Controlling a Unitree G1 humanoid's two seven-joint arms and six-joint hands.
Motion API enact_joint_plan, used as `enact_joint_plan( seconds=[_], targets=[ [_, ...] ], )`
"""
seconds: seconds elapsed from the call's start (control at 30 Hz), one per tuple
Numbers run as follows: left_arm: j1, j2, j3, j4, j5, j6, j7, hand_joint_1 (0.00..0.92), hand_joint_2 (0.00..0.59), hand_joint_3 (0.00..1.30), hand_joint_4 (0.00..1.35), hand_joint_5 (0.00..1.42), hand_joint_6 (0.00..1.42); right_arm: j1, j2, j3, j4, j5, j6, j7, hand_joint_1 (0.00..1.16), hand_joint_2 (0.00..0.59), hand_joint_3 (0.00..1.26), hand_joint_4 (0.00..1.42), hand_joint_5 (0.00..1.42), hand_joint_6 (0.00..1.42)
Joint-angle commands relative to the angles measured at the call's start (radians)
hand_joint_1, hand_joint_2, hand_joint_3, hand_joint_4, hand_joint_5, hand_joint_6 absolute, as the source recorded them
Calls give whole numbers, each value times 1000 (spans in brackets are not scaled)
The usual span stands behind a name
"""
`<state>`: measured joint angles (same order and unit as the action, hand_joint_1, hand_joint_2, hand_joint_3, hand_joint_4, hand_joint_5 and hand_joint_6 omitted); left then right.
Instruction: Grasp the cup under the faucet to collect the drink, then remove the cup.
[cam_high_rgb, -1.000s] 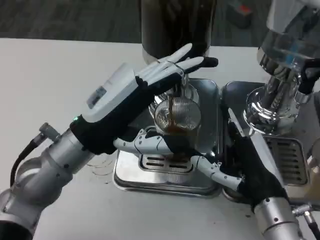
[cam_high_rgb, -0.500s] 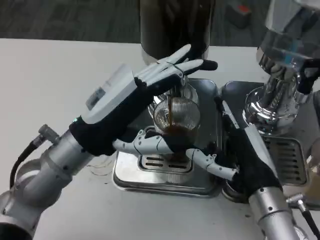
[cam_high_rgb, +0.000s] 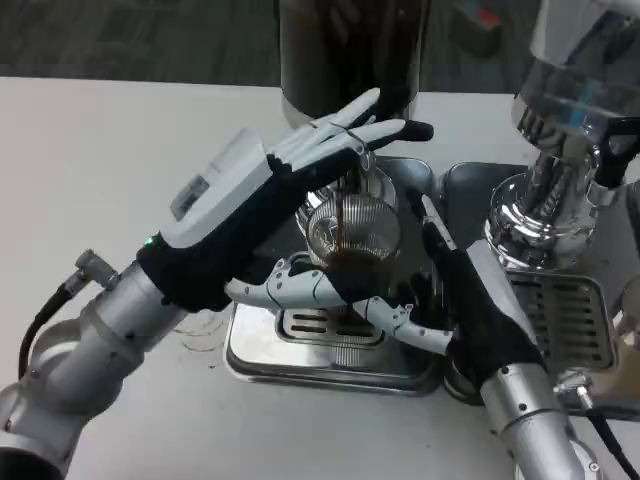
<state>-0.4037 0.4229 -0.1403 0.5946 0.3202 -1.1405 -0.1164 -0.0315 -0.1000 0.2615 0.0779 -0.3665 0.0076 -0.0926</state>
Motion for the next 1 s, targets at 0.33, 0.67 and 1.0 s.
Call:
enact_joint_plan(
  seconds=[0.33, 0.67, 1.0],
  targets=[
    [69, 22, 98, -79, 2, 96, 69, 0, 142, 190, 17, 172, 100, -23, 17, 3, 35, -2, -52, -10, 703, 209, 0, 0, 0, 0],
    [184, 55, 235, -199, 136, 157, 220, 0, 155, 147, 0, 129, 31, -25, 21, -6, 39, 14, -66, 0, 692, 210, 0, 0, 0, 0],
    [366, 120, 287, -203, 311, 269, 411, 0, 149, 130, 0, 89, 0, -26, 46, -3, 51, 31, -74, -6, 694, 196, 0, 0, 0, 0]
  ],
)
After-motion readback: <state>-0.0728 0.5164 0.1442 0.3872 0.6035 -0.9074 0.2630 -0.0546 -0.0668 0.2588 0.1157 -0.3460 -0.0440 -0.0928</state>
